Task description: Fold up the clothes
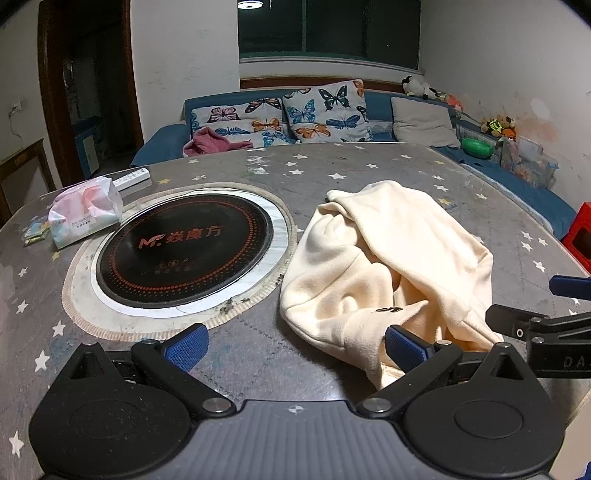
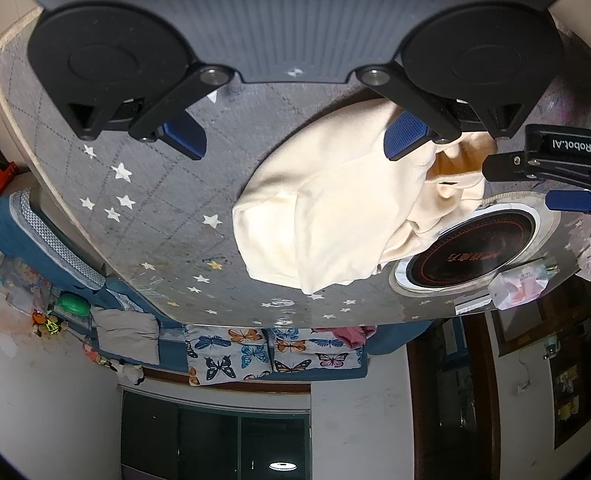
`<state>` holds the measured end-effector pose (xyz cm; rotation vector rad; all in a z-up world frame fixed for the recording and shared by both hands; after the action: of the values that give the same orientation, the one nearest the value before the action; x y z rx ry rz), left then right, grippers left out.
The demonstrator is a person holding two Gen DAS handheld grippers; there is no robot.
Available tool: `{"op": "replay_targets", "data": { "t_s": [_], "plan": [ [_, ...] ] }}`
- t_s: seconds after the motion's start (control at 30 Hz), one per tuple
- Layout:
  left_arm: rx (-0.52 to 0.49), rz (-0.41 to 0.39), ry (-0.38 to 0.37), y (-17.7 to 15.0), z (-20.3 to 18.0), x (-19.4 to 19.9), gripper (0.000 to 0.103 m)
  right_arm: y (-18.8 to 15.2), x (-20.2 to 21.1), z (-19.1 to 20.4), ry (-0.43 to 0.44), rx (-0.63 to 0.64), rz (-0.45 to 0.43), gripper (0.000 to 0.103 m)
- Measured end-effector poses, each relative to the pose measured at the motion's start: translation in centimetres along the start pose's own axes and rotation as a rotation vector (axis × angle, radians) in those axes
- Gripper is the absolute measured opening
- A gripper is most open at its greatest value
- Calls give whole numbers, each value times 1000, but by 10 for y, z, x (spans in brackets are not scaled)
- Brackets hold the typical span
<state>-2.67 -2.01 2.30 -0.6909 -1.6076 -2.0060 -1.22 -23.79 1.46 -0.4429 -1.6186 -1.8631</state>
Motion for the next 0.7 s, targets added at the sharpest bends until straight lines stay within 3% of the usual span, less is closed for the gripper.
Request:
{"op": "replay_targets", "data": {
  "t_s": [0.57, 0.7],
  "plan": [
    [-7, -5, 2, 19, 12, -16, 103, 27, -25, 17, 30, 55, 17, 101],
    [-3, -6, 8, 23, 18, -21, 103, 39, -35, 24, 45, 76, 22, 93]
  ]
}}
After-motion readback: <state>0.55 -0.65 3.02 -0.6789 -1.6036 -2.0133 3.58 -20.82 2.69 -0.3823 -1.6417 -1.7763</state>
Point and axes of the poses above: each gripper's, at about its wrist camera, not at the fingertips, and x roughly against the way its jaws point, z to its left, y to its top, the point moved 4 cm from there along -x, roughly the way its jaws point, and after that the axes turned 13 degrees about -x, right-handed, at the moved point
